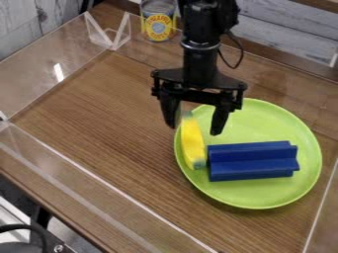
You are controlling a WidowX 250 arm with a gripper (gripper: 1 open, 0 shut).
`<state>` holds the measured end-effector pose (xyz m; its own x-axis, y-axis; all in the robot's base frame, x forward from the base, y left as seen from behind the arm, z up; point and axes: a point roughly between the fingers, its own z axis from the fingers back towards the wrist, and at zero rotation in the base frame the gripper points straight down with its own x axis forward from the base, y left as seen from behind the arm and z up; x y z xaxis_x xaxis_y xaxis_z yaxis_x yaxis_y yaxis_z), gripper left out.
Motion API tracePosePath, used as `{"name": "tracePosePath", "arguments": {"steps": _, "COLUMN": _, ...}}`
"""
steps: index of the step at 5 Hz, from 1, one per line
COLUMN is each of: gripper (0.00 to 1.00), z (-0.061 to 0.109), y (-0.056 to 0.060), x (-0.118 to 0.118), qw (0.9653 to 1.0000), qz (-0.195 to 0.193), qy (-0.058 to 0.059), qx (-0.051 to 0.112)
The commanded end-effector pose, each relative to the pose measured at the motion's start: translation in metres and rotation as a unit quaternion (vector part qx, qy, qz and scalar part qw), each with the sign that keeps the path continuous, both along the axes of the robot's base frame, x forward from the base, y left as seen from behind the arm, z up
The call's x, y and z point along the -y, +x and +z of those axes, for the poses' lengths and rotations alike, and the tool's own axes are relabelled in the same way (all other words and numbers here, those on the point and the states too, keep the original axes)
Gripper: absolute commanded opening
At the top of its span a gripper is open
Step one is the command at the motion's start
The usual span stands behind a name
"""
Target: Remove the banana from inside the green plate and put it on the table
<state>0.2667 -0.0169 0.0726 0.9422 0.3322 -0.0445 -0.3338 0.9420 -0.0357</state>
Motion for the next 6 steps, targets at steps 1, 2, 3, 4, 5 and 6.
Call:
{"name": "tracePosePath", "arguments": {"steps": 1, "gripper": 1.0, "z": 0.0075, "y": 0.0071, "x": -0.004, "qw": 0.9998, "qz": 0.008, "qy": 0.004, "qx": 0.017}}
{"name": "tracePosePath", "arguments": {"steps": 2, "gripper": 1.0, "z": 0.0076, "y": 0.0095, "x": -0.0066, "qw": 0.9998, "qz": 0.013, "qy": 0.006, "qx": 0.017}}
{"name": "tracePosePath", "arguments": {"steps": 3, "gripper": 1.0, "z": 0.0091, "y": 0.0112, "x": -0.0081, "qw": 0.9997, "qz": 0.015, "qy": 0.008, "qx": 0.017}}
{"name": "tracePosePath", "arguments": {"steps": 4, "gripper": 1.0, "z": 0.0111, "y": 0.0123, "x": -0.0089, "qw": 0.9997, "qz": 0.017, "qy": 0.01, "qx": 0.018}}
{"name": "tracePosePath", "arguments": {"steps": 5, "gripper": 1.0, "z": 0.0113, "y": 0.0112, "x": -0.0078, "qw": 0.9996, "qz": 0.02, "qy": 0.011, "qx": 0.018}}
{"name": "tracePosePath", "arguments": {"steps": 6, "gripper": 1.0, "z": 0.0116, "y": 0.0099, "x": -0.0063, "qw": 0.9995, "qz": 0.022, "qy": 0.012, "qx": 0.018}}
